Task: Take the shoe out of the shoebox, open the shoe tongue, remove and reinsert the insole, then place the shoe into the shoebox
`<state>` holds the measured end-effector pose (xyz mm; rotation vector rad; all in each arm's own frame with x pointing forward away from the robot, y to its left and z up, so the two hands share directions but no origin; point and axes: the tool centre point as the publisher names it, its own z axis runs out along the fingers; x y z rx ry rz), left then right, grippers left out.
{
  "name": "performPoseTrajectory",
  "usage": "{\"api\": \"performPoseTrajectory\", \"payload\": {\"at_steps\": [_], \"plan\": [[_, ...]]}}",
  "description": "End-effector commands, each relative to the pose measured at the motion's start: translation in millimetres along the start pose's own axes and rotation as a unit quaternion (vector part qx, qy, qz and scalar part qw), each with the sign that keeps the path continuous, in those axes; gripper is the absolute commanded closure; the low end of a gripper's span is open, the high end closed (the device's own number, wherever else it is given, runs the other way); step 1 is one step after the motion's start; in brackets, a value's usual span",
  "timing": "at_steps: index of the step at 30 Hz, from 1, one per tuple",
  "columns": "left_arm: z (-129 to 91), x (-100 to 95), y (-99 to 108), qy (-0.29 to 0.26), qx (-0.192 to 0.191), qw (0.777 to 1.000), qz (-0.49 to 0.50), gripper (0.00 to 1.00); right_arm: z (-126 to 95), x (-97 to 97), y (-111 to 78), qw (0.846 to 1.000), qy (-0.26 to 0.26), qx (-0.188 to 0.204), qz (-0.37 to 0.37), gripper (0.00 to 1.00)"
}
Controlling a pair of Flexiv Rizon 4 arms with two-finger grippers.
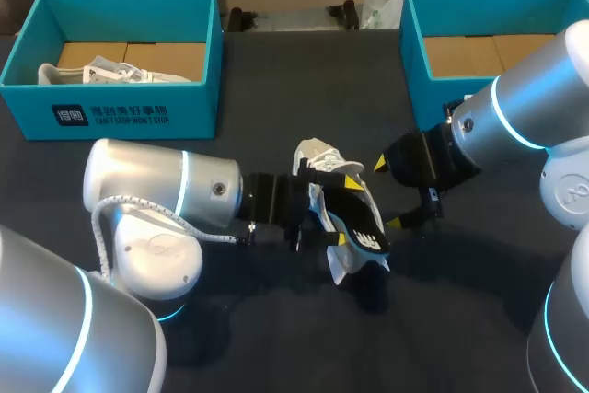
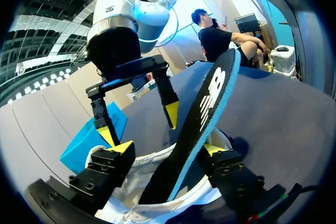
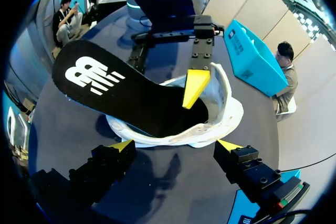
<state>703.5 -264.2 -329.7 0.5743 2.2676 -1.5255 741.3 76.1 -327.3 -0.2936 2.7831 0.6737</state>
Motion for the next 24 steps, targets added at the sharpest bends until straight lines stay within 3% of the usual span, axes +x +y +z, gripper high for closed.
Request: {"api": "performPoseTrajectory", "payload": {"at_steps": [1, 2, 3, 4, 5, 6, 24], "plan": [[-6, 3.3, -3, 0.003, -0.001, 1.0, 0.001, 0.55, 2, 0.0, 0.6, 1.0, -0.001, 0.001, 0.0, 0.0], [-5, 3.9, -1, 0.003, -0.001, 1.0, 0.0, 0.6, 2, 0.0, 0.6, 1.0, -0.001, 0.001, 0.0, 0.0], [-4, 4.2, 1, 0.003, -0.002, 1.0, 0.0, 0.72, 2, 0.0, 0.6, 1.0, -0.001, 0.001, 0.0, 0.0], [-4, 4.3, 3, 0.003, -0.003, 1.0, 0.0, 0.75, 2, 0.0, 0.6, 1.0, -0.001, 0.001, 0.0, 0.0], [-3, 4.6, 4, 0.003, -0.004, 1.0, 0.0, 0.93, 2, 0.0, 0.6, 1.0, -0.001, 0.001, 0.0, 0.0], [-3, 4.9, 6, 0.003, -0.005, 1.0, 0.001, 1.0, 2, 0.0, 0.6, 1.0, -0.001, 0.001, 0.0, 0.0], [5, 7.2, 41, 0.002, -0.035, 0.999, 0.008, 1.0, 2, 0.0, 0.6, 1.0, -0.001, 0.001, 0.0, 0.0]]}}
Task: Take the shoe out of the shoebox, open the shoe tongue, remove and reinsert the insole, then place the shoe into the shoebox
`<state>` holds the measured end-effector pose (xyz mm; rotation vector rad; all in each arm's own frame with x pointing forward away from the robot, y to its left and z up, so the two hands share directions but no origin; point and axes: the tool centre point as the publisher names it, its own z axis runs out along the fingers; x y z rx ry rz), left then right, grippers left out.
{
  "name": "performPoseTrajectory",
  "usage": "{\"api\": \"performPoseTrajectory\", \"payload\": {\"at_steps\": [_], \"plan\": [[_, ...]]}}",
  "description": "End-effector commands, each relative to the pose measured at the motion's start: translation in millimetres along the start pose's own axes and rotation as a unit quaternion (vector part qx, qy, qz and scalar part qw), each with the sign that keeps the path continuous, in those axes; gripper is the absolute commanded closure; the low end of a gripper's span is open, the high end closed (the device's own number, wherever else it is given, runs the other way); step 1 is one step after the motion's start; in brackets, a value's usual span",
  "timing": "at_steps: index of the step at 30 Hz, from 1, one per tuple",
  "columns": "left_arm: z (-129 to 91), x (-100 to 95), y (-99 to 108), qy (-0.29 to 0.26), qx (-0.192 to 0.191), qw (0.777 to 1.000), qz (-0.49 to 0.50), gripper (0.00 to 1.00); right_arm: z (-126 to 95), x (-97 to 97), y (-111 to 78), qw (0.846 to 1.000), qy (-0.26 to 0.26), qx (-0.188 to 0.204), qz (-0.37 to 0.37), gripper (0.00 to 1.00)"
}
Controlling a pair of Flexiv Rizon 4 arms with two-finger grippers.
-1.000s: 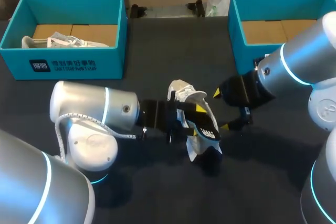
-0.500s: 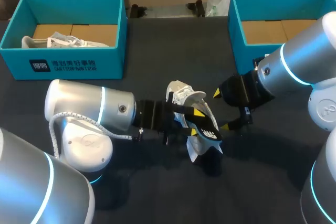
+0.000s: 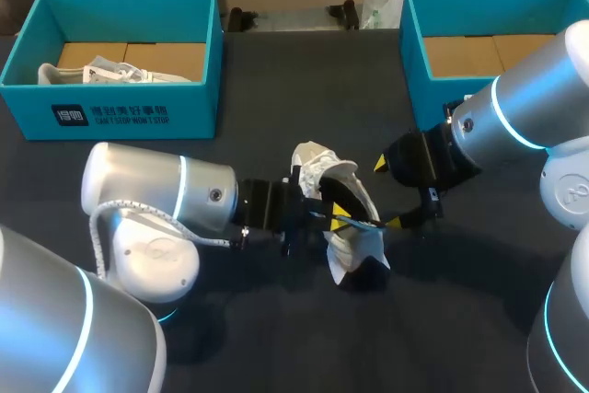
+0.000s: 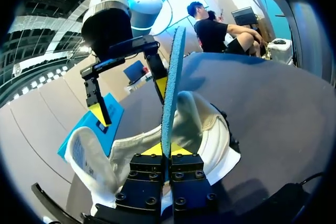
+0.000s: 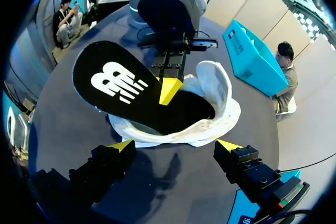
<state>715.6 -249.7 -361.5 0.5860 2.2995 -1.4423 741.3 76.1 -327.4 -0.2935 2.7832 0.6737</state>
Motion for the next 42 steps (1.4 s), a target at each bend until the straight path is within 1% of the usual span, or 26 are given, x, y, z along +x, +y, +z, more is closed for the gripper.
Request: {"api": "performPoseTrajectory", "payload": {"at_steps": [1, 2, 3, 5, 6, 9, 13, 14, 15, 16, 17, 24, 30, 36, 39, 40, 41, 42], "plan": [[6, -0.6, 4, -0.004, -0.003, 1.0, -0.003, 1.0, 2, 0.0, 0.6, 1.0, -0.001, 0.001, 0.0, 0.0], [4, -1.4, 1, -0.005, 0.0, 1.0, -0.002, 1.0, 2, 0.0, 0.6, 1.0, -0.001, 0.001, 0.0, 0.0], [3, -1.8, -3, -0.006, 0.007, 1.0, 0.0, 0.84, 2, 0.0, 0.6, 1.0, -0.001, 0.001, 0.0, 0.0], [0, -2.4, -11, -0.009, 0.015, 1.0, 0.002, 0.68, 2, 0.0, 0.6, 1.0, -0.001, 0.001, 0.0, 0.0], [-1, -3.0, -15, -0.009, 0.019, 1.0, 0.004, 0.64, 2, 0.0, 0.6, 1.0, -0.001, 0.001, 0.0, 0.0], [-5, -4.3, -25, -0.011, 0.03, 0.999, 0.006, 0.67, 2, 0.0, 0.6, 1.0, -0.001, 0.001, 0.0, 0.0], [-9, -4.2, -36, -0.014, 0.042, 0.999, 0.013, 0.78, 2, 0.0, 0.6, 1.0, -0.001, 0.001, 0.0, 0.0], [-9, -4.2, -37, -0.015, 0.044, 0.999, 0.013, 0.83, 2, 0.0, 0.6, 1.0, -0.001, 0.001, 0.0, 0.0], [-9, -4.3, -38, -0.015, 0.044, 0.999, 0.013, 0.85, 2, 0.0, 0.6, 1.0, -0.001, 0.001, 0.0, 0.0], [-8, -3.9, -38, -0.015, 0.045, 0.999, 0.013, 0.91, 2, 0.0, 0.6, 1.0, -0.001, 0.001, 0.0, 0.0], [-6, -2.9, -37, -0.014, 0.046, 0.999, 0.013, 1.0, 2, 0.0, 0.6, 1.0, -0.001, 0.001, 0.0, 0.0], [7, 4.6, -27, 0.002, 0.041, 0.999, 0.012, 1.0, 2, 0.0, 0.6, 1.0, -0.001, 0.001, 0.0, 0.0], [12, 2.2, -16, -0.006, 0.034, 0.999, 0.018, 1.0, 2, 0.0, 0.6, 1.0, -0.001, 0.001, 0.0, 0.0], [10, 0.5, -6, -0.012, 0.026, 0.999, 0.019, 1.0, 2, 0.0, 0.6, 1.0, -0.001, 0.001, 0.0, 0.0], [7, 0.9, -7, -0.015, 0.024, 0.999, 0.016, 1.0, 2, 0.0, 0.6, 1.0, -0.001, 0.001, 0.0, 0.0], [5, 0.6, -10, -0.017, 0.031, 0.999, 0.018, 0.77, 2, 0.0, 0.6, 1.0, -0.001, 0.001, 0.0, 0.0], [4, 0.3, -13, -0.019, 0.036, 0.999, 0.019, 0.71, 2, 0.0, 0.6, 1.0, -0.001, 0.001, 0.0, 0.0], [3, 0.0, -18, -0.02, 0.039, 0.999, 0.02, 0.71, 2, 0.0, 0.6, 1.0, -0.001, 0.001, 0.0, 0.0]]}}
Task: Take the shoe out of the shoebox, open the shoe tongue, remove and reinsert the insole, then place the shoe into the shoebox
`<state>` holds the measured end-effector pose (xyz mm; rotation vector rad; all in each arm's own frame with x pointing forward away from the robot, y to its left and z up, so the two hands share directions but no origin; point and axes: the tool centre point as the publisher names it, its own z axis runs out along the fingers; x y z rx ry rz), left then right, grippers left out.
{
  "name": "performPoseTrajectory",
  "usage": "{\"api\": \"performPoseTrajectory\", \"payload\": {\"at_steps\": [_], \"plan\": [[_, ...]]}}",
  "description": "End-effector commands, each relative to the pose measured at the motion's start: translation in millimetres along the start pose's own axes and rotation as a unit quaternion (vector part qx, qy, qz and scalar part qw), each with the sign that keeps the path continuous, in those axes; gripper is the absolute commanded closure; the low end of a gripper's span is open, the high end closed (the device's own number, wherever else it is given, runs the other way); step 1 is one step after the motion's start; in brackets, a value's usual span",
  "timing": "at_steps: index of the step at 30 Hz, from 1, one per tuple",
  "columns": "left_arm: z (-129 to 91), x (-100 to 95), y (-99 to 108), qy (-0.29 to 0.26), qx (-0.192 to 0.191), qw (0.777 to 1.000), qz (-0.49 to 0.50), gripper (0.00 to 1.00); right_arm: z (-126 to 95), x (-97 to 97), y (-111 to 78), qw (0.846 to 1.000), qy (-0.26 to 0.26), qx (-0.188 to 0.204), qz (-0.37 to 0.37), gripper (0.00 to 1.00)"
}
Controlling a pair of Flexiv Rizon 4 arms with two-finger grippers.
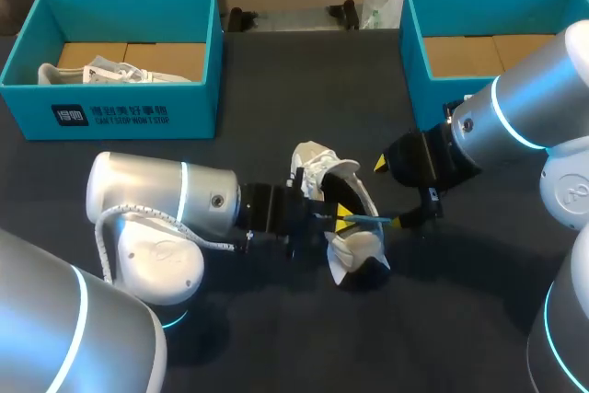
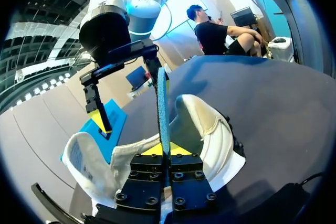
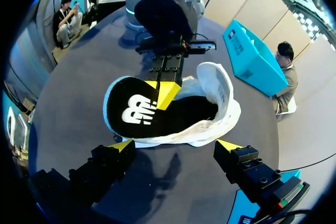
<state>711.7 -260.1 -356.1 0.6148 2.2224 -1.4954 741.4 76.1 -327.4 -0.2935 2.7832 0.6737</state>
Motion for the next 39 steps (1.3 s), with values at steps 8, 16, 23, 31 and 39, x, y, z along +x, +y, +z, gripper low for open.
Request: {"api": "performPoseTrajectory", "payload": {"at_steps": [8, 16, 23, 31, 39], "plan": [[-5, -2.8, -32, -0.006, 0.04, 0.999, 0.014, 0.8, 1, 0.0, 0.6, 1.0, -0.001, 0.001, 0.0, 0.0], [4, 3.7, -26, 0.005, 0.042, 0.999, 0.016, 1.0, 1, 0.0, 0.6, 1.0, -0.001, 0.001, 0.0, 0.0], [8, 6.6, -6, 0.003, 0.036, 0.999, 0.024, 1.0, 1, 0.0, 0.6, 1.0, -0.001, 0.001, 0.0, 0.0], [2, 5.4, 5, -0.005, 0.028, 0.999, 0.025, 1.0, 1, 0.0, 0.6, 1.0, -0.001, 0.001, 0.0, 0.0], [-5, 2.3, -18, -0.013, 0.053, 0.998, 0.03, 0.81, 1, 0.0, 0.6, 1.0, -0.001, 0.001, 0.0, 0.0]]}}
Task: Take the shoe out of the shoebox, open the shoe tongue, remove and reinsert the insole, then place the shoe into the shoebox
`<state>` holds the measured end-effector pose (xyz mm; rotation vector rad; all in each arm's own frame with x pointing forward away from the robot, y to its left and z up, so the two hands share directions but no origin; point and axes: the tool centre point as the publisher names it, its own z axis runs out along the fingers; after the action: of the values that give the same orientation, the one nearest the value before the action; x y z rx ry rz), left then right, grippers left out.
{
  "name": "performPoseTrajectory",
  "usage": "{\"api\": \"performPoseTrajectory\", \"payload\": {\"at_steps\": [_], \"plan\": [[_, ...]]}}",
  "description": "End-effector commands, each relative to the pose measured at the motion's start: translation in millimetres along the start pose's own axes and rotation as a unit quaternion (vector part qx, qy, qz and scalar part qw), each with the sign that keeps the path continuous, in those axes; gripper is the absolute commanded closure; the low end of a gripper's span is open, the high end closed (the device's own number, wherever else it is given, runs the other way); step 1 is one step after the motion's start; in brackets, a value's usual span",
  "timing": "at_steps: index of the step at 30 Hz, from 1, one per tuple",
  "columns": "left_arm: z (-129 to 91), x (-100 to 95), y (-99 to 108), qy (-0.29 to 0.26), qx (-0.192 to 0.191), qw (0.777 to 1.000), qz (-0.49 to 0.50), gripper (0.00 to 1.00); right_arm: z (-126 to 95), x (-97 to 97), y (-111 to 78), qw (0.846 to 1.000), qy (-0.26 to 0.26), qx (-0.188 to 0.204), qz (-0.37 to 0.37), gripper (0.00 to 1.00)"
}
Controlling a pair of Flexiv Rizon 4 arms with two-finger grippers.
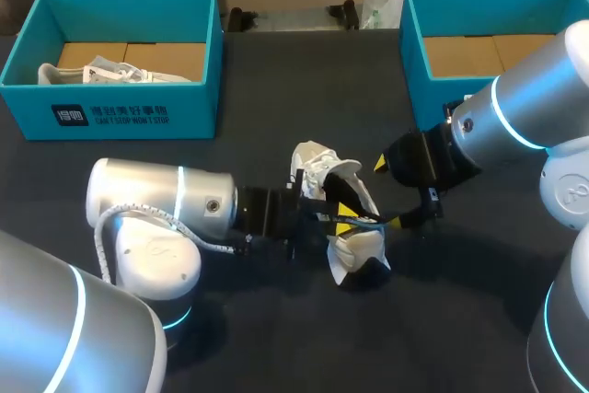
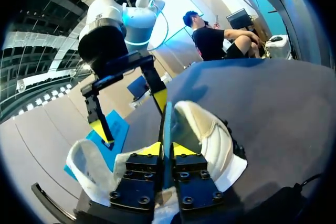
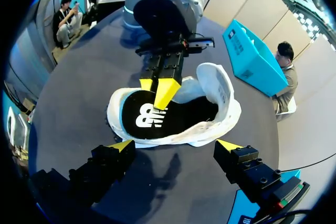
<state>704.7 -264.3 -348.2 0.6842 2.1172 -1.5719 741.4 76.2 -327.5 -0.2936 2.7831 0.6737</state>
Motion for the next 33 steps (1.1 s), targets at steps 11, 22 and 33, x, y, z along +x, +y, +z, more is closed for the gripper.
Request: {"api": "performPoseTrajectory", "payload": {"at_steps": [11, 22, 33], "plan": [[7, 4.8, -14, 0.013, 0.026, 1.0, -0.003, 1.0, 1, 0.1, 0.6, 1.0, -0.001, 0.001, 0.0, 0.0], [3, 11.1, 9, 0.022, 0.02, 1.0, 0.005, 1.0, 1, 0.1, 0.6, 1.0, -0.001, 0.001, 0.0, 0.0], [-6, 6.1, -2, 0.025, 0.036, 0.999, 0.011, 1.0, 1, 0.1, 0.6, 1.0, -0.001, 0.001, 0.0, 0.0]]}}
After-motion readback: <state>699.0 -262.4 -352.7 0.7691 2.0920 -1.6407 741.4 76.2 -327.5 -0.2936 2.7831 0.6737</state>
